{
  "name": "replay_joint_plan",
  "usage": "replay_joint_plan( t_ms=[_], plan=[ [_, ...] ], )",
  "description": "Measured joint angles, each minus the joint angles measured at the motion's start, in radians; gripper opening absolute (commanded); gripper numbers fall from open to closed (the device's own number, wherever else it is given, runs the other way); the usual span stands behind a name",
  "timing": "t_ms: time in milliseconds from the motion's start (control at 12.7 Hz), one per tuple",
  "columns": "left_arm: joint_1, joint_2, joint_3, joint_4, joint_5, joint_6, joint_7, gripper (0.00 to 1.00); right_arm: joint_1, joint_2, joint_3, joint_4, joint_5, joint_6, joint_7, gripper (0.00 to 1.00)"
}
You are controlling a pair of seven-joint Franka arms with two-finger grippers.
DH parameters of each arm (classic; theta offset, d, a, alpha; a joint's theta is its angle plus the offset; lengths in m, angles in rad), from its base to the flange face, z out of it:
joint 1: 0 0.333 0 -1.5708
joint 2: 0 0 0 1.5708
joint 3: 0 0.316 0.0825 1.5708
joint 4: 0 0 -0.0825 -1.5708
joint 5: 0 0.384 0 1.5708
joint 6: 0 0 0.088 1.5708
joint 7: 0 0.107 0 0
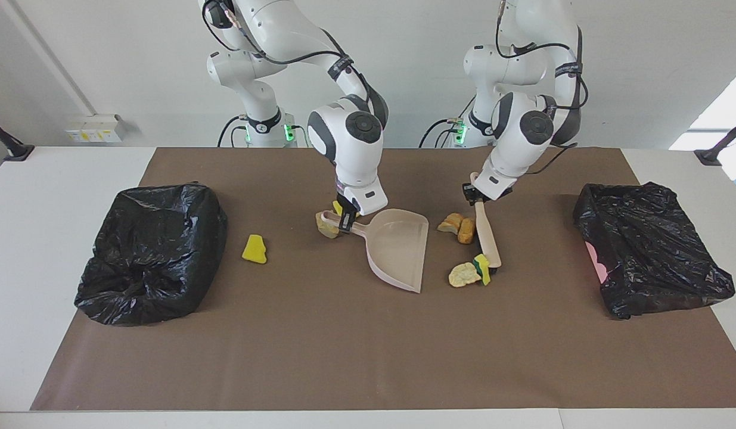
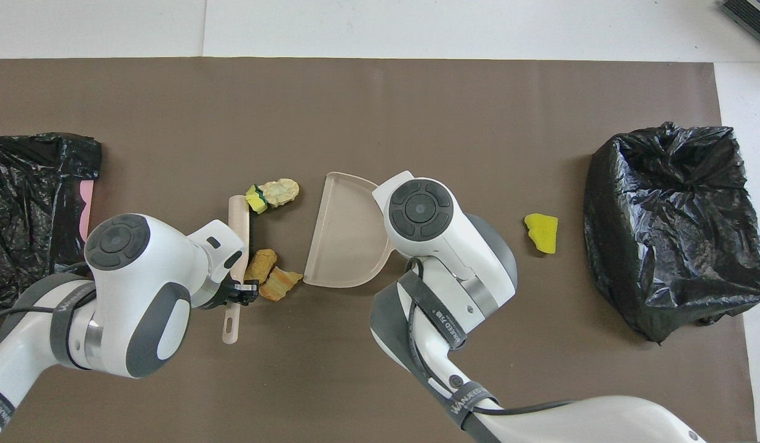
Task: Sweep and dump trash in bin
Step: 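Sweep the trash pieces into the dustpan with the left gripper's brush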
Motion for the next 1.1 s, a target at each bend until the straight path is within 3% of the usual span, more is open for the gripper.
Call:
replay_joint_plan(
  t_ms=[393, 707, 1099],
  plan=[
    [-0.131, -0.001, -0.002, 0.009, -0.070, 0.036, 0.000, 0.00, 0.001, 0.003, 0.000, -0.001, 0.000, 0.002, 0.000, 0.00],
    [-0.168, 0.003, -0.001, 0.053, -0.128, 0.041, 0.001, 0.00, 0.001, 0.003, 0.000, -0.002, 0.000, 0.002, 0.000, 0.00],
    [-0.140, -0.028, 0.026, 0.116, -0.134, -0.196, -0.226, 0.00, 0.001, 0.003, 0.000, -0.002, 0.000, 0.002, 0.000, 0.00]
  ],
)
